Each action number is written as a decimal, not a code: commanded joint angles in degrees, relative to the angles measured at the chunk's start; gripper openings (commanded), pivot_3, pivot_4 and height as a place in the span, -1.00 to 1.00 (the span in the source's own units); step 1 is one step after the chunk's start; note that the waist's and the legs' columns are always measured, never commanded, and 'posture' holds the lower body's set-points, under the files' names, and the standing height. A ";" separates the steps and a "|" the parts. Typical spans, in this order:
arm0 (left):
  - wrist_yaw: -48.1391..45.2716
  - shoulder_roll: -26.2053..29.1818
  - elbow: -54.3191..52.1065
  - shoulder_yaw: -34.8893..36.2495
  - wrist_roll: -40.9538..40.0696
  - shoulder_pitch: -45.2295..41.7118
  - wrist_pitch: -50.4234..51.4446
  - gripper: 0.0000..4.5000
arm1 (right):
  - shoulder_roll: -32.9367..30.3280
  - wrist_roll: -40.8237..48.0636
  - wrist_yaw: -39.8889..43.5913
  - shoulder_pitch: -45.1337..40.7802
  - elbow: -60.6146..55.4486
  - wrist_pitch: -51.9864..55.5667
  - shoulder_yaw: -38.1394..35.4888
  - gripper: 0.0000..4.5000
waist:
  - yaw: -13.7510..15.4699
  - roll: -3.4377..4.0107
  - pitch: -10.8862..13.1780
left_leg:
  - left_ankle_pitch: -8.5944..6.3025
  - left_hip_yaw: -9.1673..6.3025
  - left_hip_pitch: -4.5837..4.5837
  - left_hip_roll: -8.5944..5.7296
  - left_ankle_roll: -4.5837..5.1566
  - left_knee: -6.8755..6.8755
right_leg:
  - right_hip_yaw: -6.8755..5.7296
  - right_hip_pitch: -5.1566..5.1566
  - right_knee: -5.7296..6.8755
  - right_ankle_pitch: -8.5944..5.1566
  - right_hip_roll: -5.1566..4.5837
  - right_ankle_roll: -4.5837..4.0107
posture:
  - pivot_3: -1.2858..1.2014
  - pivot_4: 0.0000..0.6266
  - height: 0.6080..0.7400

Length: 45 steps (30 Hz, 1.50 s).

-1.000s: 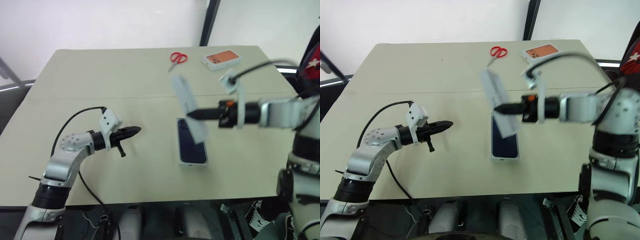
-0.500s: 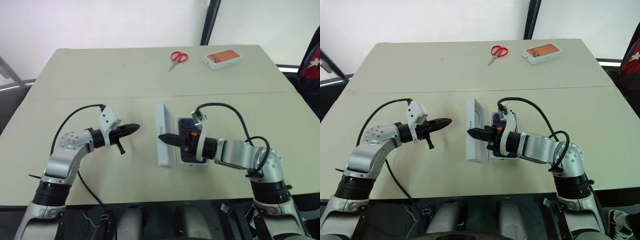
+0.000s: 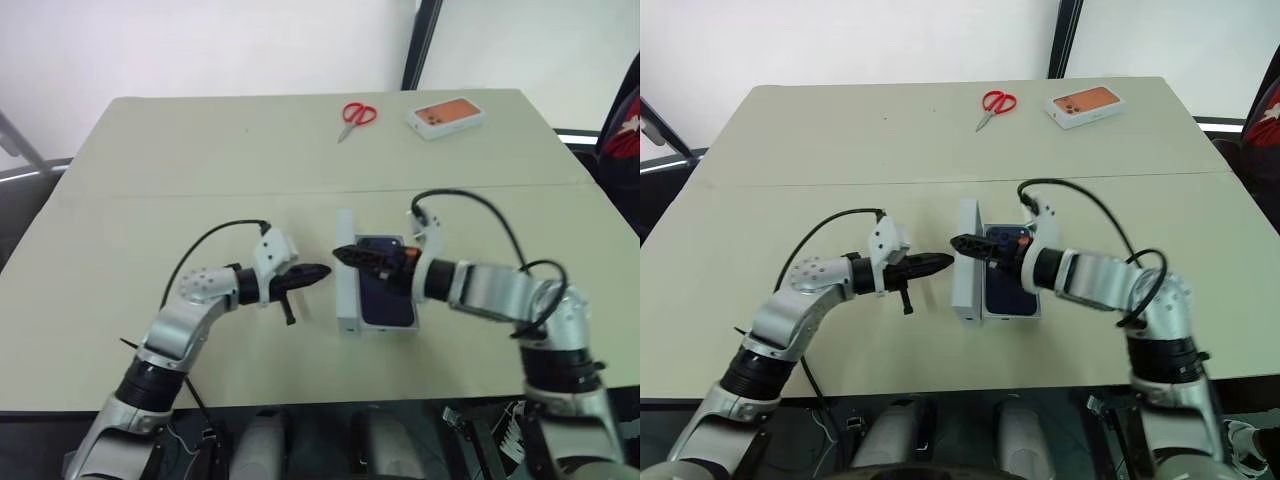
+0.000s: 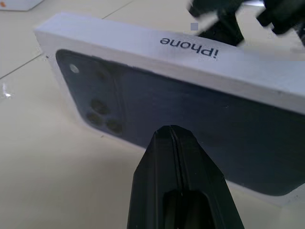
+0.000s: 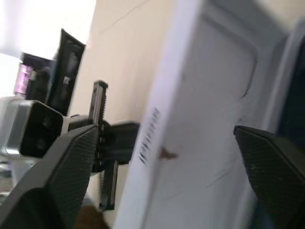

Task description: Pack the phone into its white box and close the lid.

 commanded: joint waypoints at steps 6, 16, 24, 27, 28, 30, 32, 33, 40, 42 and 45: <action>1.92 -6.46 0.80 -3.97 1.65 -5.04 1.08 -1.00 | -21.48 -32.30 28.53 -4.90 -5.15 -0.71 1.30 0.99 | 0.17 0.11 0.06 | -0.01 -0.01 0.00 -0.01 0.02 -0.02 | -0.05 0.05 -0.08 0.00 0.02 0.00 | 0.03 -0.52 1.00; 2.99 -8.75 2.47 -3.34 1.82 -7.21 1.32 -1.00 | -26.38 -63.25 49.04 0.48 -9.26 -12.12 9.66 0.99 | 0.13 0.12 0.06 | -0.01 -0.01 0.02 -0.01 0.01 0.01 | -0.04 0.03 -0.05 0.00 0.03 0.00 | 0.03 -0.52 1.00; 3.58 3.45 -5.15 6.04 -0.31 -4.20 9.38 -1.00 | -27.60 -76.32 58.95 4.71 -12.12 -18.20 10.49 -0.08 | 0.03 0.14 0.07 | -0.01 -0.03 0.05 0.01 0.01 -0.03 | -0.03 0.02 -0.04 0.00 0.04 0.01 | 0.03 -0.52 1.00; 0.93 8.01 -7.57 5.39 -0.90 -1.43 12.22 -1.00 | -27.84 -80.98 62.28 5.29 -13.31 -20.83 11.84 -0.77 | 0.20 0.12 0.08 | -0.01 -0.02 0.04 -0.03 0.01 -0.02 | -0.02 0.04 -0.08 -0.01 -0.02 0.01 | 0.03 -0.52 1.00; 0.35 8.99 -8.30 5.02 -1.25 -0.77 13.60 -1.00 | -27.74 -82.53 63.16 5.40 -13.59 -21.46 12.35 -0.97 | 0.22 0.13 0.08 | -0.01 -0.03 0.03 -0.03 0.01 -0.01 | -0.02 0.04 -0.08 -0.01 -0.02 0.01 | 0.03 -0.52 1.00; -0.16 9.98 -10.36 3.20 -1.82 0.25 16.87 -1.00 | -27.95 -86.75 65.09 5.54 -13.99 -23.77 14.46 -0.97 | 0.25 0.12 0.08 | 0.00 -0.05 0.03 -0.04 0.00 0.01 | -0.04 0.05 -0.07 -0.01 -0.03 0.01 | 0.03 -0.52 1.00; 0.29 9.74 -11.85 1.15 -1.74 0.49 19.56 -1.00 | -27.61 -89.98 66.65 5.71 -14.06 -25.54 16.17 -0.97 | 0.26 0.12 0.08 | 0.00 -0.05 0.04 -0.04 0.00 0.01 | -0.04 0.07 -0.08 -0.01 -0.05 0.01 | 0.03 -0.52 1.00; 0.72 9.50 -12.25 0.29 -1.52 0.37 20.71 -1.00 | -27.23 -91.13 67.28 5.83 -14.02 -26.07 16.64 -0.97 | 0.25 0.12 0.08 | -0.01 -0.05 0.04 -0.04 0.00 0.01 | -0.04 0.08 -0.08 -0.01 -0.05 0.01 | 0.03 -0.52 1.00; 6.01 4.86 -12.05 -5.19 0.13 -2.50 28.78 -1.00 | -24.44 -95.89 71.38 6.57 -14.99 -28.20 18.82 -0.97 | 0.08 0.12 0.08 | 0.00 -0.05 0.05 -0.03 0.00 0.01 | -0.04 0.07 -0.06 -0.01 -0.02 0.01 | 0.03 -0.52 1.00; 7.88 3.10 -10.83 -5.74 0.63 -3.30 29.69 -1.00 | -23.63 -96.59 72.07 6.78 -15.73 -27.91 19.08 -0.97 | 0.13 0.12 0.08 | 0.00 -0.06 0.05 -0.03 0.00 0.01 | -0.04 0.07 -0.05 -0.01 -0.01 0.01 | 0.03 -0.52 1.00; 9.62 0.91 -10.23 -5.43 0.57 -4.03 30.12 -1.00 | -22.56 -98.09 72.56 6.99 -16.02 -27.68 19.24 -0.97 | 0.13 0.11 0.08 | 0.00 -0.06 0.05 -0.04 0.00 0.02 | -0.04 0.07 -0.05 -0.01 -0.02 0.01 | 0.03 -0.52 1.00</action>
